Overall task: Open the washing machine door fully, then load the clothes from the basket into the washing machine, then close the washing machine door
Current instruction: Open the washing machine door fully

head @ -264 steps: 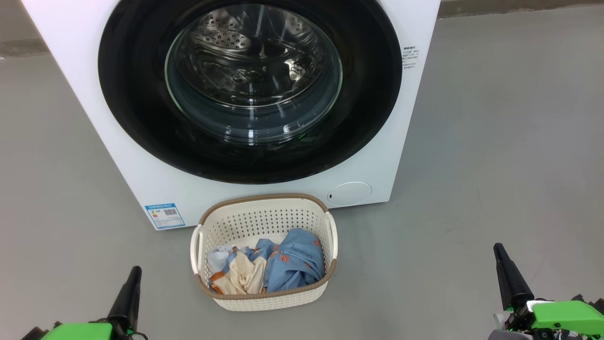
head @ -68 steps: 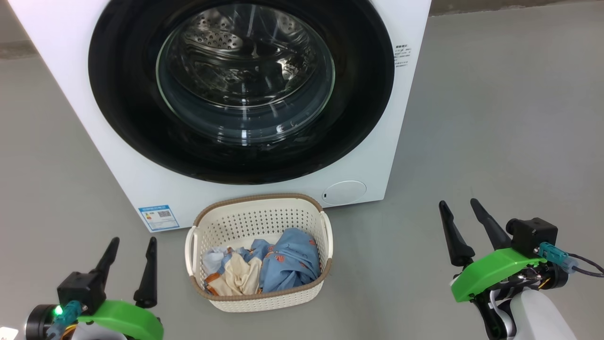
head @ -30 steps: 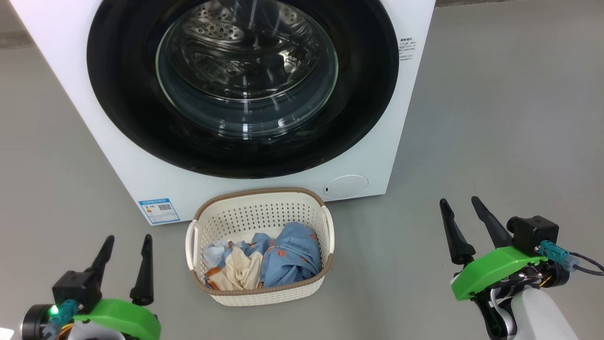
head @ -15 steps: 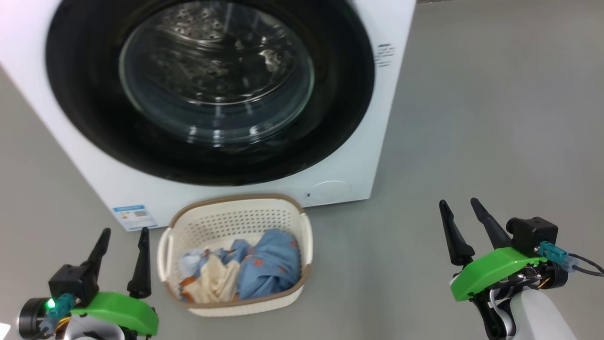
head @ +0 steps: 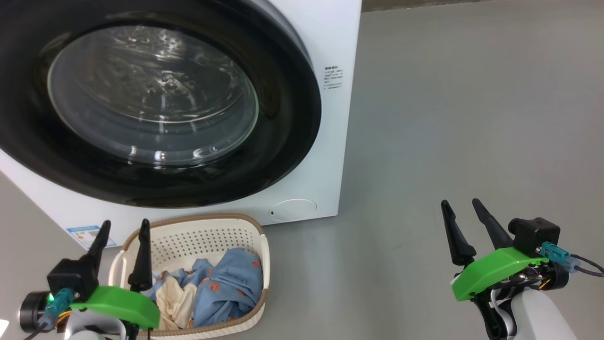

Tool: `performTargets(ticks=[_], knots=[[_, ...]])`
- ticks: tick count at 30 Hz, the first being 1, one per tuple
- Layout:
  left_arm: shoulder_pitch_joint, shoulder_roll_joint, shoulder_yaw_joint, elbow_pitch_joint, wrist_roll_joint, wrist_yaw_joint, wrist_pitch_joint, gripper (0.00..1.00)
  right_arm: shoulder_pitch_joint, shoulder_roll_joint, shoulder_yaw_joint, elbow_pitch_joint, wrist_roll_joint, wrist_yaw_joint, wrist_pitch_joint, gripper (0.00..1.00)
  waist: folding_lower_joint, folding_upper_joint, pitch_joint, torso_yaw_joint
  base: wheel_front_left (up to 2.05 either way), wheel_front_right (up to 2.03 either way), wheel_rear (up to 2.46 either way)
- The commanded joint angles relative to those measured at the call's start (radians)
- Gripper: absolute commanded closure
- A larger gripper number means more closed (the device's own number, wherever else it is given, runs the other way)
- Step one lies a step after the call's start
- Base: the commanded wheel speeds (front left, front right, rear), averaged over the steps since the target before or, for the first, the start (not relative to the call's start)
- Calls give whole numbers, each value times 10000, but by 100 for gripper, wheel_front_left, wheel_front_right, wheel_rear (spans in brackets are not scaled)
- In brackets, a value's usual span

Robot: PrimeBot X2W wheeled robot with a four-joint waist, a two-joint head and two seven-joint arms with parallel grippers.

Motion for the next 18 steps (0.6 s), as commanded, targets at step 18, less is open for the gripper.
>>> performTargets(ticks=[18], knots=[[-175, 321, 136, -331, 50, -25, -65, 0, -346, 20, 274, -83, 99, 16, -215, 0, 0, 0, -167, -22, 3, 3, -5]])
